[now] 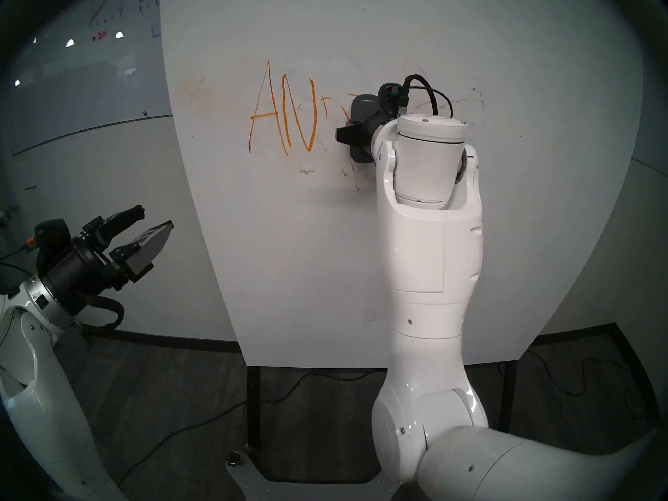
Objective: Erase all marks on the whiteboard with the eraser
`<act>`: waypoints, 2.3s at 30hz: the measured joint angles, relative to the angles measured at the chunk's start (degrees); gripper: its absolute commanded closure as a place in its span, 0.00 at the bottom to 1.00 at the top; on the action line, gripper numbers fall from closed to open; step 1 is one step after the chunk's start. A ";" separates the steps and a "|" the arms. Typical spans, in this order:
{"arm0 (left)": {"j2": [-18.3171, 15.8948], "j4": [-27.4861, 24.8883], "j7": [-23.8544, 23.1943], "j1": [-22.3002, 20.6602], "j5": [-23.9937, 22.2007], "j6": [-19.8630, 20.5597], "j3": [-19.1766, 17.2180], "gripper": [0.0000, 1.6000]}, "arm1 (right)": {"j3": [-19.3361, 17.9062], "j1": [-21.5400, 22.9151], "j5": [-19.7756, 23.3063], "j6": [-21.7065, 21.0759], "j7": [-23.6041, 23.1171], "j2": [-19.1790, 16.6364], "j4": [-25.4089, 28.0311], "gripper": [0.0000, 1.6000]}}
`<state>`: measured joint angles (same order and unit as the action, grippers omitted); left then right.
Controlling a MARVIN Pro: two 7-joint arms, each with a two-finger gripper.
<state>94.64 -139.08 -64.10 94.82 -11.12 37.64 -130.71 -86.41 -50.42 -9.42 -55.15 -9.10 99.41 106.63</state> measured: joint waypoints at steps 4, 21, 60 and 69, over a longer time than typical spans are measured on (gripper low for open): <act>0.00 0.00 0.00 0.00 0.00 0.00 0.00 0.00 | -0.32 0.89 0.35 -0.06 -0.08 0.00 -0.19 1.00; 0.00 0.00 0.00 0.00 0.00 0.00 0.00 0.00 | -0.92 3.35 1.33 -0.08 -0.45 -0.06 -1.16 1.00; 0.00 0.00 0.01 0.00 -0.01 0.00 0.00 0.00 | 2.05 -2.50 1.10 0.25 -0.81 0.70 -0.68 1.00; 0.00 0.00 0.02 0.00 -0.02 0.00 0.00 0.00 | 2.24 -4.22 -0.06 0.21 0.00 0.93 -0.40 1.00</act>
<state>94.64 -139.08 -64.08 94.82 -11.13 37.64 -130.71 -84.18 -54.64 -9.47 -54.94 -9.10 100.34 106.23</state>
